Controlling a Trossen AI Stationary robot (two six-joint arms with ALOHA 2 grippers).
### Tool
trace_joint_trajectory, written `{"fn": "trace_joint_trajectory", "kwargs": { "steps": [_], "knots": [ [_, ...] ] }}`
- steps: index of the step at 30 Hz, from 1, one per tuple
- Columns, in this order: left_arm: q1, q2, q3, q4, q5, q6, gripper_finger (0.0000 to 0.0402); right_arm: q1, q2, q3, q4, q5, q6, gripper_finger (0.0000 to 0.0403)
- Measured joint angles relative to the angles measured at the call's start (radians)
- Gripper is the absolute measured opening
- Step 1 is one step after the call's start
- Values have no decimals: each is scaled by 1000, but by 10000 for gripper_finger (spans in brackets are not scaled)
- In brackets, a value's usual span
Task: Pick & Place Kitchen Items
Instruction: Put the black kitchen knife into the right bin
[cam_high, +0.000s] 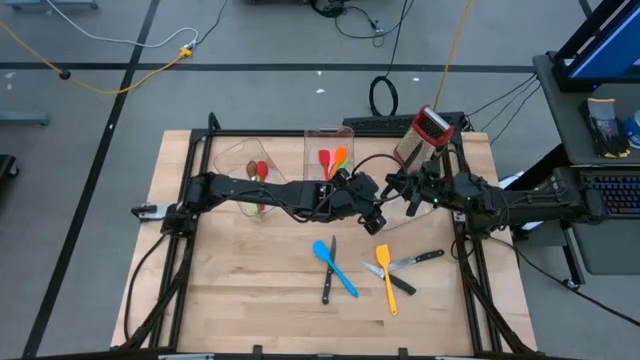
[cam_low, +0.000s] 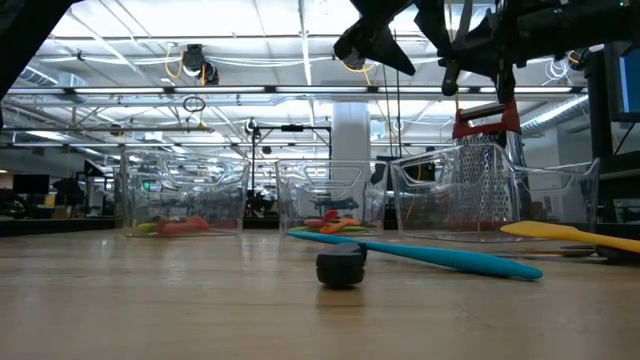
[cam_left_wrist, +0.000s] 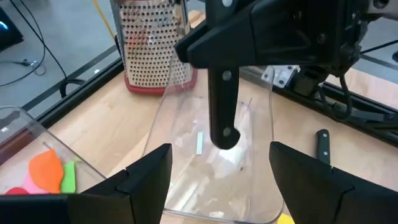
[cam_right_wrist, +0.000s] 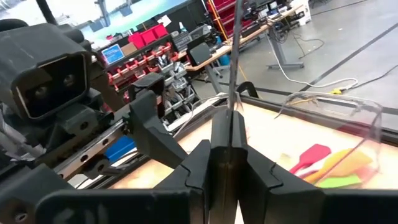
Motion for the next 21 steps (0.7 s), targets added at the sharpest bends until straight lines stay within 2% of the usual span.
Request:
{"fn": "trace_joint_trajectory", "kwargs": {
  "steps": [10, 21],
  "knots": [
    [40, -1, 0, -85, -1, 25, 273, -21, -57, 0, -103, -2, 154, 35],
    [119, -1, 0, -304, 6, 15, 273, -21, -58, 1, -192, -27, 335, 35]
  ]
}}
